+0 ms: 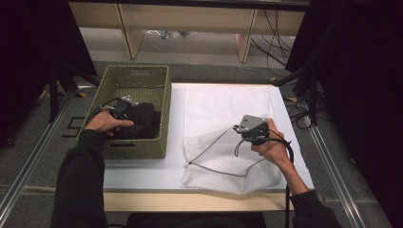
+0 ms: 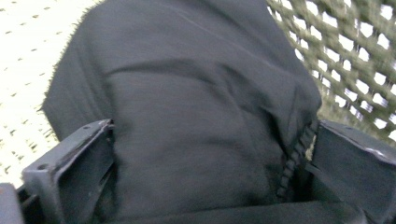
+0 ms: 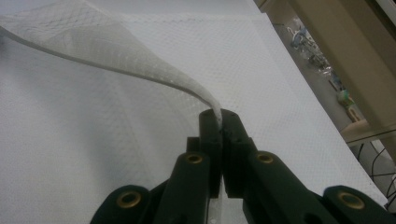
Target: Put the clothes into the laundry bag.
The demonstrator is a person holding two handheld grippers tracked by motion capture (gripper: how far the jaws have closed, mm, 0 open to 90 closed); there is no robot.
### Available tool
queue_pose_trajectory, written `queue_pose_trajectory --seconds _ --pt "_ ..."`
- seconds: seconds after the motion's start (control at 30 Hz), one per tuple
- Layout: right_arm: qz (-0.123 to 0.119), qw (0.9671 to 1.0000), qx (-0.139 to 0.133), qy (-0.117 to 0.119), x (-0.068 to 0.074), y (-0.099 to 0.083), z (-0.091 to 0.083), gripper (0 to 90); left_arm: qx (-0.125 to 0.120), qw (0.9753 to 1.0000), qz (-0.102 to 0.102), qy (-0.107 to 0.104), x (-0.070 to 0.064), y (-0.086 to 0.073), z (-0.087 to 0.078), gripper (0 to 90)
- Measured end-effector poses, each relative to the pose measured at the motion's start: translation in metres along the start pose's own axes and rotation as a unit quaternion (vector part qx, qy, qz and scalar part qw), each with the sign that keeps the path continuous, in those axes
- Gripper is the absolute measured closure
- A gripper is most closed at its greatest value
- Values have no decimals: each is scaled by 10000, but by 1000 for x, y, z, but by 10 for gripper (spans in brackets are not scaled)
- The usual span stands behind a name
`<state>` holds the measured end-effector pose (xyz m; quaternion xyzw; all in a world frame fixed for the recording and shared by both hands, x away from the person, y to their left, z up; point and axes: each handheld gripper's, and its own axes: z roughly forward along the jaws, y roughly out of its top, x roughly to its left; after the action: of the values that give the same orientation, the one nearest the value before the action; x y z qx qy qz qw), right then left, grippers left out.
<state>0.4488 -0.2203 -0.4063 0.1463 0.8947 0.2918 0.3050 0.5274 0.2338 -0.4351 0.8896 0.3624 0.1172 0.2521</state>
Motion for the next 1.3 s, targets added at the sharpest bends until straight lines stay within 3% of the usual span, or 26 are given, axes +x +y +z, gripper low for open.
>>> queue_pose_trajectory --seconds 0.07,0.17,0.2,0.27,0.3,0.33,0.4,0.43,0.5,0.6,0.7,0.73,0.77,0.87,0.97,1.0,1.07,1.1,1.13,1.17,1.23,1.27,1.3 --pt "65 10000 22 28 1 0 0 897 229 9996 123 144 1 -2 6 0" --pt "75 10000 11 10 1 0 0 896 574 9978 -3 337 5 -7 17 0" --pt "-27 10000 -20 -9 0 0 0 896 605 9976 -107 332 5 -8 21 0" --pt "83 10000 3 -4 1 0 0 896 727 9967 -97 350 5 -8 25 0" --pt "183 9998 38 13 2 0 0 896 901 9955 96 287 5 -8 24 38" --pt "51 10000 -5 -9 0 0 0 896 895 9957 94 228 4 -7 23 94" --pt "38 10000 -9 -2 1 0 1 895 859 9959 120 240 6 -7 18 215" --pt "42 10000 -10 -4 1 0 1 895 704 9970 -95 313 5 -8 18 301" --pt "104 9999 6 12 1 0 0 895 742 9962 -226 391 10 -6 14 445" --pt "22 10000 -37 -25 0 0 -1 894 704 9941 -578 595 15 -5 12 528" --pt "71 10000 -11 1 0 0 1 894 626 9884 -932 1020 15 -1 12 541" --pt "78 10000 -1 11 0 0 1 894 518 9867 -1120 1061 16 0 15 539" --pt "83 10000 8 10 0 -1 2 894 559 9844 -1281 1070 16 1 15 530" --pt "114 9999 17 -10 0 -2 3 894 575 9857 -1247 976 16 0 17 435" --pt "184 9998 31 22 1 -2 1 894 833 9879 -1072 748 16 -6 20 219" --pt "172 9998 31 25 2 -2 1 894 959 9872 -1013 773 16 -9 22 163" --pt "46 10000 -18 3 0 -1 2 894 965 9860 -1079 831 14 -11 27 147" --pt "46 10000 -23 -4 0 -1 2 894 1035 9856 -1030 848 17 -9 26 157" --pt "33 10000 -30 -3 1 -1 1 894 988 9854 -1107 835 17 -9 26 210" --pt "43 10000 -21 20 1 -1 1 894 1020 9860 -1019 840 19 -8 24 281" --pt "90 10000 13 30 1 -2 2 894 930 9860 -1056 894 20 -8 21 410" --pt "79 10000 -6 -4 0 -2 2 894 901 9849 -1129 957 19 -9 19 471" --pt "207 9998 44 8 2 -3 1 894 855 9857 -1117 930 19 -9 18 503"
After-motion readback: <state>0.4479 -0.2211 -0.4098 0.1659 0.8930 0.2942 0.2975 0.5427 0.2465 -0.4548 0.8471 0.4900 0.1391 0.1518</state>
